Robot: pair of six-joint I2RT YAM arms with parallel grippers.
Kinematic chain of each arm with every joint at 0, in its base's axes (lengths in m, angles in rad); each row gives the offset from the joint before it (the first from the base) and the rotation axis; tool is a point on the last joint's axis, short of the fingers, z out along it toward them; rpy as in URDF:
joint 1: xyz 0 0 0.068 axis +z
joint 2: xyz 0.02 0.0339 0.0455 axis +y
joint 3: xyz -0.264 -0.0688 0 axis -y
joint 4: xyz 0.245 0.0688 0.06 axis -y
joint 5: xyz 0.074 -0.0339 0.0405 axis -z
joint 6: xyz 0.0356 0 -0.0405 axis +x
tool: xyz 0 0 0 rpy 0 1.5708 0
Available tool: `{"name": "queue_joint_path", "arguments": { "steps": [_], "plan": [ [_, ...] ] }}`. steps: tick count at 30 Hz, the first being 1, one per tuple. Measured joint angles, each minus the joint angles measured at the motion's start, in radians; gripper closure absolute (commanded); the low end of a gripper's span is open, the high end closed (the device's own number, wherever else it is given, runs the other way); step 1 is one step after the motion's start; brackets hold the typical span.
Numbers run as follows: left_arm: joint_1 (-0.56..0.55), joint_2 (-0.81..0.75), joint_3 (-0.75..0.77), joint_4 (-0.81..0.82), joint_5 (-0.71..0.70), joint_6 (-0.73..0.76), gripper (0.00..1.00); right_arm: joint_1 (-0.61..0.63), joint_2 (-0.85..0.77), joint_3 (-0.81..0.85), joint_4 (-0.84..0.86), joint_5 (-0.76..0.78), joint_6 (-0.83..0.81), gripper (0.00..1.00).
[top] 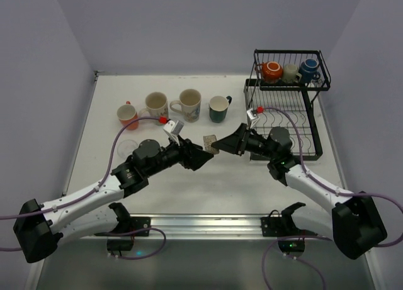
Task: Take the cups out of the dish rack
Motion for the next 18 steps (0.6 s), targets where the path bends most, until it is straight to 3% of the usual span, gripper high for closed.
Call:
{"name": "queue_joint_path", "arguments": {
  "steps": [2, 5, 10, 11, 13, 14, 16, 18],
  "plan": [
    [0.000, 0.008, 0.000, 0.020, -0.005, -0.010, 0.33, 0.005, 0.034, -0.017, 0.064, -0.032, 0.037, 0.55],
    [0.000, 0.022, 0.000, 0.048, -0.009, -0.023, 0.48, 0.014, 0.075, -0.031, 0.143, -0.064, 0.086, 0.55],
    [0.000, 0.051, 0.000, 0.086, -0.002, -0.034, 0.60, 0.026, 0.130, -0.043, 0.262, -0.089, 0.158, 0.55],
    [0.000, 0.055, 0.000, 0.091, 0.000, -0.034, 0.73, 0.028, 0.146, -0.046, 0.286, -0.088, 0.173, 0.55],
    [-0.001, 0.057, 0.000, 0.098, 0.005, -0.043, 0.89, 0.031, 0.174, -0.049, 0.326, -0.088, 0.200, 0.55],
    [-0.001, 0.056, 0.000, 0.098, 0.010, -0.050, 1.00, 0.030, 0.187, -0.050, 0.356, -0.087, 0.213, 0.51],
    [0.003, 0.057, 0.000, 0.092, -0.011, -0.031, 1.00, 0.038, 0.201, -0.050, 0.406, -0.088, 0.238, 0.36],
    [0.005, 0.058, 0.000, 0.067, -0.032, -0.021, 1.00, 0.047, 0.209, -0.052, 0.430, -0.087, 0.257, 0.05]
  ]
}}
